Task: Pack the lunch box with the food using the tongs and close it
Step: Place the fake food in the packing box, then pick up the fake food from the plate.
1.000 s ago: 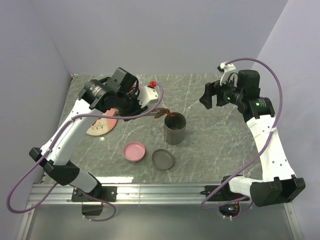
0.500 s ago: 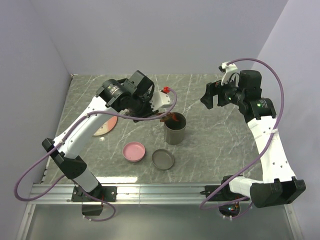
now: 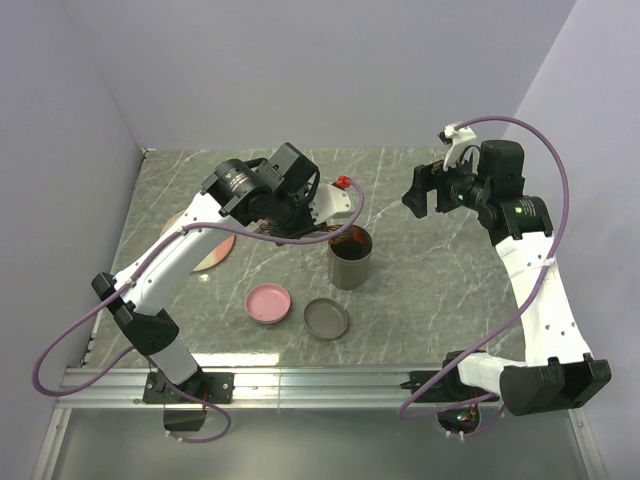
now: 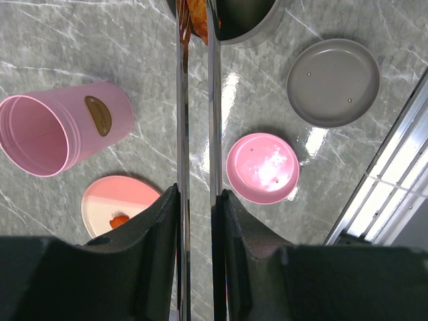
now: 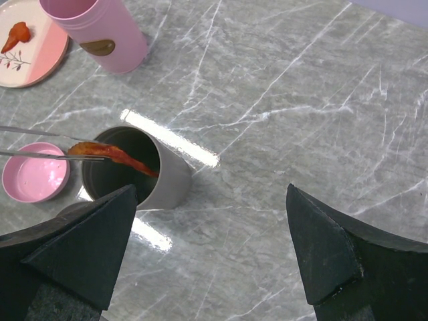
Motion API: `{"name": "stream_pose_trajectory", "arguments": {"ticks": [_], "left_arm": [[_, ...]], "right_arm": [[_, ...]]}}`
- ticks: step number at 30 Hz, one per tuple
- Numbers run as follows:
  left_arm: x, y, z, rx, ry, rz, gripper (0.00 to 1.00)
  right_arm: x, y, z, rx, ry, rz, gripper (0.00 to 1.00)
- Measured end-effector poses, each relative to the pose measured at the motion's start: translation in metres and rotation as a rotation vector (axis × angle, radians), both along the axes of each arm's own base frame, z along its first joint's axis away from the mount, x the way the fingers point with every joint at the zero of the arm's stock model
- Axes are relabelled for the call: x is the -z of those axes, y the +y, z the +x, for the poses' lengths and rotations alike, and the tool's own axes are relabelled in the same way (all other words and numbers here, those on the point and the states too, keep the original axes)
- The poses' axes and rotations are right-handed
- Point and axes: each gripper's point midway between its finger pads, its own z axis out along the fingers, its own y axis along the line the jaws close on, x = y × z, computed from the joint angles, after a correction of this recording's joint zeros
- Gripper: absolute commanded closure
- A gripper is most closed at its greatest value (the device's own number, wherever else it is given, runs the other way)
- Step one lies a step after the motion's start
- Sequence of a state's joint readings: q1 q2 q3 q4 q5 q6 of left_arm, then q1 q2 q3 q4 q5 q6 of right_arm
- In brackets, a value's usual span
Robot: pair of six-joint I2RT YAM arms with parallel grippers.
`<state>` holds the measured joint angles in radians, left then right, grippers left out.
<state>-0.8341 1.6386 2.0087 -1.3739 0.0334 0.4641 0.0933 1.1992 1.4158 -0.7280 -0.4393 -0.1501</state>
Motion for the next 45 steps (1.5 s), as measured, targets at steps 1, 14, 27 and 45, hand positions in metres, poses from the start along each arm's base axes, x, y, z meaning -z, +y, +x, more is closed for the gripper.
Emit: {"name": "stream_pose_trajectory", "arguments": {"ticks": [1, 14, 27, 45], "left_arm": [[0.001, 0.000, 0.000, -0.002, 0.001, 0.002, 0.94], [0.004, -0.002, 0.002, -0.018, 0.010, 0.003, 0.55], [-0.028, 0.017, 0.035, -0.177, 0.008, -0.182, 0.51], [-0.025, 0.257, 0.035, -0.866, -0.043, -0.426, 0.47]], "right_arm": [[0.000, 0.000, 0.000, 0.000, 0.000, 0.000, 0.01], [0.000, -0.001, 0.000, 0.001, 0.000, 0.000, 0.01], [0.000, -0.001, 0.000, 0.001, -0.001, 0.000, 0.01], [0.000, -0.004, 0.000, -0.003, -0.007, -0.004, 0.01]]}}
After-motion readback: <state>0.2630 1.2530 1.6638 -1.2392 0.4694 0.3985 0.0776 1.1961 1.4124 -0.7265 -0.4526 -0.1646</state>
